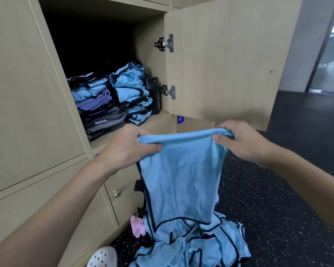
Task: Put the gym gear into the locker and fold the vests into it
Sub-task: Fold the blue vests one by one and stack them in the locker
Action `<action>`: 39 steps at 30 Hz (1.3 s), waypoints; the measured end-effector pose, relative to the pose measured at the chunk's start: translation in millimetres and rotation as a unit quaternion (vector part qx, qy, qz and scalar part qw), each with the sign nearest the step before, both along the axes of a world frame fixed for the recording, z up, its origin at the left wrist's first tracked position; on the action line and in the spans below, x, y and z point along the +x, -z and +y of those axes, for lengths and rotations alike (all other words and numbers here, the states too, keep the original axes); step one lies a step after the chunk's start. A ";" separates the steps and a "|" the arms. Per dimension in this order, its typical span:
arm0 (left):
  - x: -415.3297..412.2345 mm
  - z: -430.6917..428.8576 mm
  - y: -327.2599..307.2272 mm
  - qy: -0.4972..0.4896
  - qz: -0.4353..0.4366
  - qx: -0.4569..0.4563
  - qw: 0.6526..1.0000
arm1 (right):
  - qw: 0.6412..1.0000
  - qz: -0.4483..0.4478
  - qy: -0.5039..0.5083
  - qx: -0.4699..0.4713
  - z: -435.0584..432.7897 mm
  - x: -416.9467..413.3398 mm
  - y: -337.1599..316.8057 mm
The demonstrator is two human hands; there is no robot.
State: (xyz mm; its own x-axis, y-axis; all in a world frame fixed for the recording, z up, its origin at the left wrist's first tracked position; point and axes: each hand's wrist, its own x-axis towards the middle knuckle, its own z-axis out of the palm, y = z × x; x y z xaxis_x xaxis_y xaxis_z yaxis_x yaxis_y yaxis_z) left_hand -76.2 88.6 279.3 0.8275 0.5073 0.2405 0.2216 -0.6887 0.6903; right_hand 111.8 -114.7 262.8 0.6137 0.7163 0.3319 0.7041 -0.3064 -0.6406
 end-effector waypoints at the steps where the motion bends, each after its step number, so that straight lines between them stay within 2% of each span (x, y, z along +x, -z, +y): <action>1: 2.1 -0.2 1.3 -0.008 -0.010 0.021 1.000 | 1.000 0.009 0.004 0.005 0.2 -0.4 0.0; 5: 9.0 -3.8 8.0 -0.028 -0.031 0.027 0.999 | 0.999 -0.002 0.029 0.026 3.1 -1.4 0.9; 14: 21.7 -18.4 18.7 -0.103 -0.049 0.025 0.993 | 0.998 0.047 0.017 0.029 14.4 -24.7 -2.2; 18: 22.8 -21.6 20.1 -0.107 -0.044 0.022 0.993 | 0.995 0.091 -0.002 0.037 19.1 -40.4 -1.5; 22: 23.9 -24.7 21.8 -0.088 -0.047 0.017 0.995 | 0.988 0.139 -0.062 0.015 22.5 -57.5 -2.6; 25: 22.7 -24.0 22.1 -0.070 -0.057 0.029 0.995 | 0.989 0.118 -0.094 0.005 23.1 -60.7 -3.7; 29: 17.5 -14.8 20.3 -0.057 -0.058 0.079 0.994 | 0.989 0.088 -0.102 -0.064 17.2 -53.8 -7.6; 33: 12.9 -2.6 17.0 -0.075 -0.059 0.120 0.988 | 0.995 0.040 -0.058 -0.066 15.0 -38.4 -5.4; 36: 10.7 -1.6 16.0 -0.048 -0.049 0.128 0.989 | 0.997 -0.015 -0.031 -0.072 14.8 -32.5 -3.7; 39: 9.6 -3.6 14.7 -0.027 -0.051 0.144 0.988 | 0.997 -0.026 -0.027 -0.061 15.1 -26.5 1.6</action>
State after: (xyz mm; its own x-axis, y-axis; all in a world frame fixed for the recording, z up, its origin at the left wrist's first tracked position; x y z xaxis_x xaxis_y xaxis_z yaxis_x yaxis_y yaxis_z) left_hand -66.6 85.0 264.6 0.7650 0.4483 0.4623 0.2019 -0.8486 0.4889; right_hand 85.3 -99.6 261.2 0.5581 0.7844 0.2704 0.7527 -0.3415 -0.5629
